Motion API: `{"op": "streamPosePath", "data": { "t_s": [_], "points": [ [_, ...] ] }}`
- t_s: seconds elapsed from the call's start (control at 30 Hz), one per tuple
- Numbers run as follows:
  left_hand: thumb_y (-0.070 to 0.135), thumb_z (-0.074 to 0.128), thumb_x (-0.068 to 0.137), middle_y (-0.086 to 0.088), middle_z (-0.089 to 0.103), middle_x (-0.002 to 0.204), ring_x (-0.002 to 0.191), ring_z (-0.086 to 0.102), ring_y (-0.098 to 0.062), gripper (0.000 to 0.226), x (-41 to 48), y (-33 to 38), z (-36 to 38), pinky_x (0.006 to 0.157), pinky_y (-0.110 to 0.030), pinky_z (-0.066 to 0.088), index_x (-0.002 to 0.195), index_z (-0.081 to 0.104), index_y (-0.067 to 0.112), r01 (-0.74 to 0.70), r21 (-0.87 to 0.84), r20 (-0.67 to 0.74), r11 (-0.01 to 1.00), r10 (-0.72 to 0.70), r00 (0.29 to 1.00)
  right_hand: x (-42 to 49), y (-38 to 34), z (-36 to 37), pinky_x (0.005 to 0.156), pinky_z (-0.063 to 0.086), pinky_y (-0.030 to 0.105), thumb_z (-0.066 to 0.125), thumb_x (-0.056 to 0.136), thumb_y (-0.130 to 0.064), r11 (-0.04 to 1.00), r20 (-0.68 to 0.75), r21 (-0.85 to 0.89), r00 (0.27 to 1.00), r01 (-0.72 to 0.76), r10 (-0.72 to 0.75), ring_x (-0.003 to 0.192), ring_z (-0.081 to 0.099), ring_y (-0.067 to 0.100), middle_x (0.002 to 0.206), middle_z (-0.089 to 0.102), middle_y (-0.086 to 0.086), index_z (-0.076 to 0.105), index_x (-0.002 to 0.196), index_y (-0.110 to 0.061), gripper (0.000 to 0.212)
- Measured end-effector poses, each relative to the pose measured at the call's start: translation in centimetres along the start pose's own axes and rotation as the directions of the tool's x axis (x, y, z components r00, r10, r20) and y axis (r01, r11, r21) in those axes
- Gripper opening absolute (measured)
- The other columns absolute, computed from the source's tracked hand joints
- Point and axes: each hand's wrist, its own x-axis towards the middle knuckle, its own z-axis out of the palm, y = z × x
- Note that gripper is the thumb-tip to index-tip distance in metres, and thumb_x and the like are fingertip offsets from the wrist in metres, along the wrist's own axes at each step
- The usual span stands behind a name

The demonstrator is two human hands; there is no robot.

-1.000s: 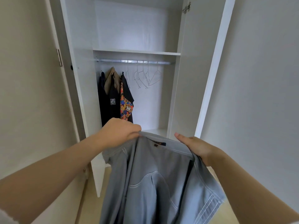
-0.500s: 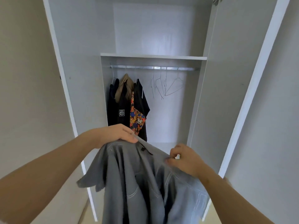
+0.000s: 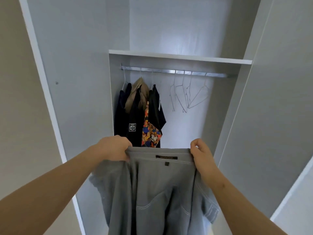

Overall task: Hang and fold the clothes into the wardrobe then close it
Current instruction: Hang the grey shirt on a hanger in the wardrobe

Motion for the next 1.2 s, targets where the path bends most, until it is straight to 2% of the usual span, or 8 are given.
{"op": "streamPosePath", "data": {
  "t_s": [0.17,0.27,0.33,0.47,0.77,1.0,1.07,1.2],
  "points": [
    [0.037,0.056,0.088,0.008,0.053,0.071,0.072,0.052,-0.013,0.025,7.5,-6.6,1.1,0.060,-0.027,0.036,0.067,0.050,0.027,0.095,-0.369,-0.287,0.925,-0.210,0.935,9.5,-1.3,3.4,0.051,0.026,0.023,0.039,0.091,-0.008,0.977,-0.219,0.200,0.968,-0.077,0.121,0.056,0.030,0.009,0.063,0.037,-0.004,0.043,0.069,-0.021,0.026],
    [0.023,0.056,0.092,-0.004,0.060,0.074,0.068,0.055,-0.018,0.018,11.2,-8.2,0.5,0.057,-0.027,0.039,0.074,0.058,0.019,0.017,-0.928,-0.167,0.372,-0.457,0.874,13.4,-1.5,6.1,0.052,0.028,0.024,0.041,0.091,-0.011,0.959,-0.250,0.266,0.953,-0.100,0.169,0.057,0.032,0.010,0.064,0.039,-0.004,0.045,0.071,-0.021,0.023],
    [0.018,0.053,0.094,-0.006,0.066,0.077,0.066,0.061,-0.019,0.013,13.1,-8.6,-0.2,0.056,-0.027,0.047,0.083,0.061,0.017,0.060,-0.998,0.056,-0.005,-0.427,0.902,15.6,-1.1,7.5,0.055,0.032,0.024,0.042,0.090,-0.011,0.960,-0.247,0.256,0.953,-0.110,0.175,0.061,0.037,0.011,0.068,0.043,-0.003,0.048,0.071,-0.019,0.021],
    [0.019,0.049,0.095,-0.007,0.067,0.053,0.042,0.063,-0.016,0.024,16.4,-9.7,-1.0,0.035,-0.019,0.046,0.077,0.061,0.008,0.161,-0.945,0.246,-0.284,-0.298,0.922,19.6,0.4,9.4,0.056,0.036,0.024,0.041,0.087,-0.004,0.975,-0.185,0.149,0.964,-0.164,0.190,0.065,0.044,0.011,0.076,0.052,0.000,0.055,0.074,-0.012,0.021],
    [0.027,0.046,0.091,-0.007,0.064,0.050,0.039,0.061,-0.019,0.040,24.9,-13.1,-4.6,0.045,-0.026,0.049,0.062,0.065,0.007,0.053,-0.865,0.236,-0.499,-0.311,0.921,29.5,2.9,15.5,0.065,0.046,0.026,0.046,0.086,-0.004,0.970,0.065,0.030,0.969,-0.241,0.238,0.075,0.056,0.018,0.082,0.062,0.004,0.062,0.074,-0.014,0.022],
    [0.027,0.042,0.094,-0.008,0.063,0.056,0.057,0.057,-0.021,0.035,33.2,-13.8,-6.4,0.058,-0.032,0.046,0.076,0.062,0.005,-0.013,-0.865,0.172,-0.501,-0.321,0.931,41.6,2.5,16.9,0.057,0.039,0.024,0.047,0.087,-0.008,1.000,-0.094,-0.002,0.995,-0.028,0.027,0.072,0.055,0.020,0.075,0.057,0.000,0.053,0.073,-0.017,0.018],
    [0.027,0.042,0.094,-0.009,0.064,0.056,0.055,0.062,-0.020,0.036,35.5,-13.8,-7.0,0.059,-0.034,0.047,0.075,0.063,0.005,0.004,-0.879,0.182,-0.478,-0.326,0.928,45.2,2.8,17.1,0.065,0.046,0.030,0.050,0.087,-0.012,0.999,-0.149,-0.045,0.989,-0.031,0.024,0.084,0.059,0.029,0.087,0.059,0.007,0.054,0.086,-0.015,0.005],
    [0.025,0.040,0.096,-0.009,0.065,0.053,0.049,0.064,-0.019,0.035,39.2,-14.0,-8.2,0.061,-0.034,0.048,0.083,0.065,0.004,0.016,-0.895,0.195,-0.446,-0.358,0.913,50.6,2.9,17.8,0.092,0.047,0.043,0.056,0.090,-0.035,0.969,0.007,-0.104,0.974,-0.225,0.227,0.109,0.052,0.035,0.113,0.049,0.014,0.047,0.120,-0.009,0.041]
  ]
}}
